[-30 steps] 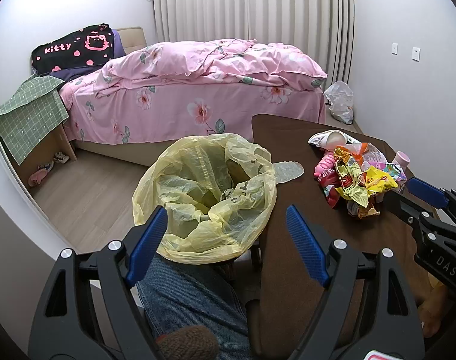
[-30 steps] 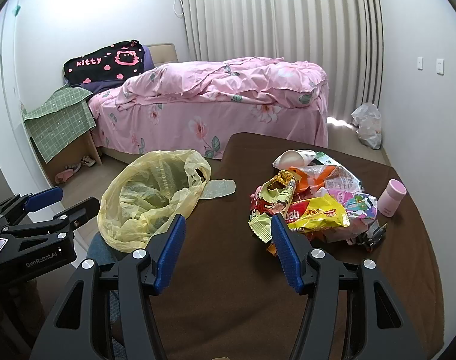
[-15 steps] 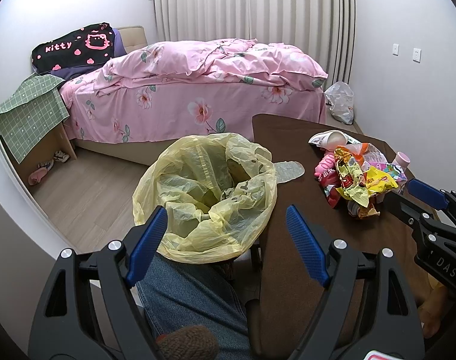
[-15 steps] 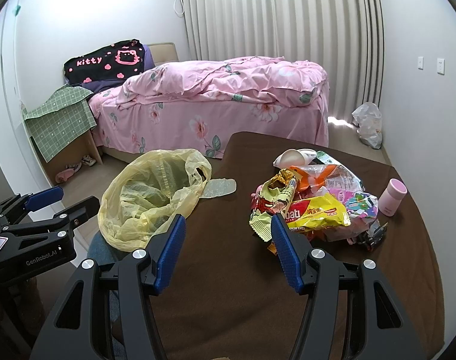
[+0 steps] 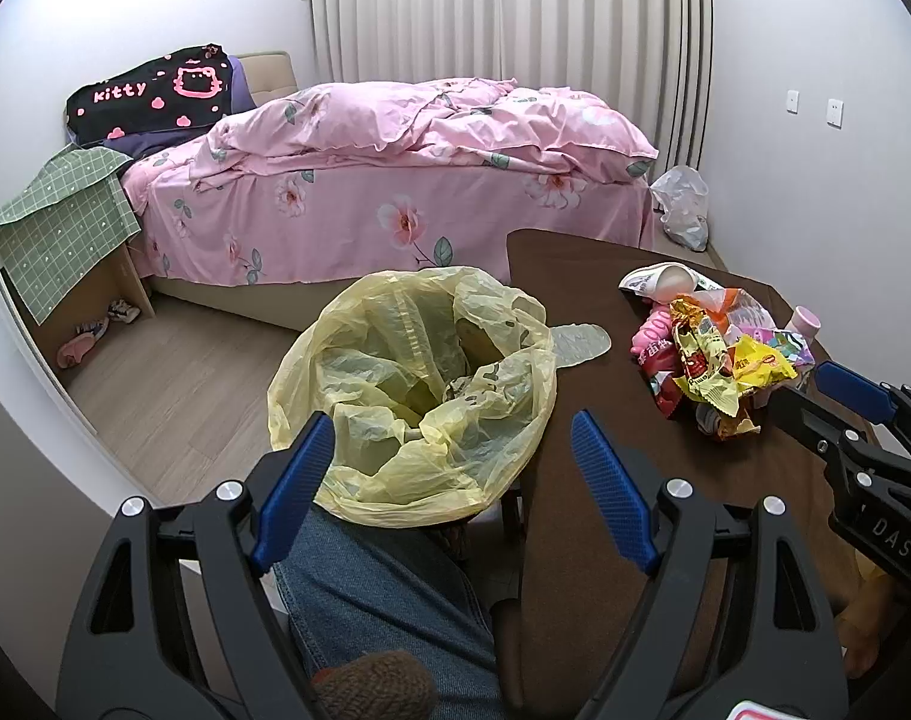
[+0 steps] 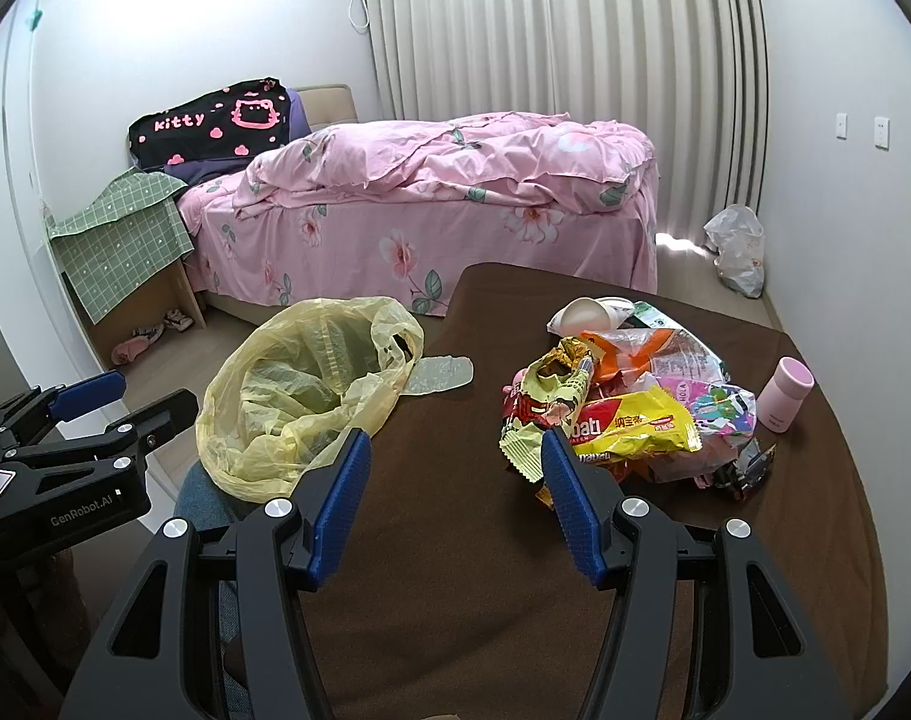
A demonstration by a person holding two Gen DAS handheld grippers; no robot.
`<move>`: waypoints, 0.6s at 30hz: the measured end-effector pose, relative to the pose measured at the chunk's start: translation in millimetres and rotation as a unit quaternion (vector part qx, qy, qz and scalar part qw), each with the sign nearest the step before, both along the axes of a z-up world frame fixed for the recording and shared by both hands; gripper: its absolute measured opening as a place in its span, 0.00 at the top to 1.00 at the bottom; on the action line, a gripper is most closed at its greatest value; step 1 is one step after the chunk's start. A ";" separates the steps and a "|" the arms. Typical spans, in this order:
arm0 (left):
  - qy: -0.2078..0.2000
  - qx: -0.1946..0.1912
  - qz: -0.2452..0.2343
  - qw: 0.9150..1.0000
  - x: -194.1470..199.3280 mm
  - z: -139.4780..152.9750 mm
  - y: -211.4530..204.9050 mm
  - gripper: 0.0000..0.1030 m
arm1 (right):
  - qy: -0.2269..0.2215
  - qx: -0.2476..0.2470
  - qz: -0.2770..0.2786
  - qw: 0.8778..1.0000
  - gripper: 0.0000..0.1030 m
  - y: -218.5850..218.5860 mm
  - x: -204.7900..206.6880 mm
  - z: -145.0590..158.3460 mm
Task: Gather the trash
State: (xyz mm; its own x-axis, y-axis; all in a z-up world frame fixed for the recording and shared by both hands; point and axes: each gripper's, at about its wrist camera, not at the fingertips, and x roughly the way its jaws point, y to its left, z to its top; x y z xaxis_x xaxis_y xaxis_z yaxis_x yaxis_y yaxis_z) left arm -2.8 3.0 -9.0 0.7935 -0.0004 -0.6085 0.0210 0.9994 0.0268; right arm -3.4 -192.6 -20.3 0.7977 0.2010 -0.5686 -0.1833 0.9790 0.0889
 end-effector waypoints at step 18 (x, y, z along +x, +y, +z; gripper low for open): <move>-0.004 0.000 -0.005 1.000 4.6 0.6 -1.6 0.25 | -0.007 -0.011 -0.013 1.000 0.46 -8.7 -0.5 -0.4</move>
State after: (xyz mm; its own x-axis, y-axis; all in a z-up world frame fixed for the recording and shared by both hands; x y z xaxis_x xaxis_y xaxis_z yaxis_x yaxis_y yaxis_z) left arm 1.8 1.5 -8.4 0.7984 -0.0089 -0.6021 0.0309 0.9992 0.0262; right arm -3.9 -201.3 -20.8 0.8105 0.1680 -0.5612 -0.1593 0.9851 0.0649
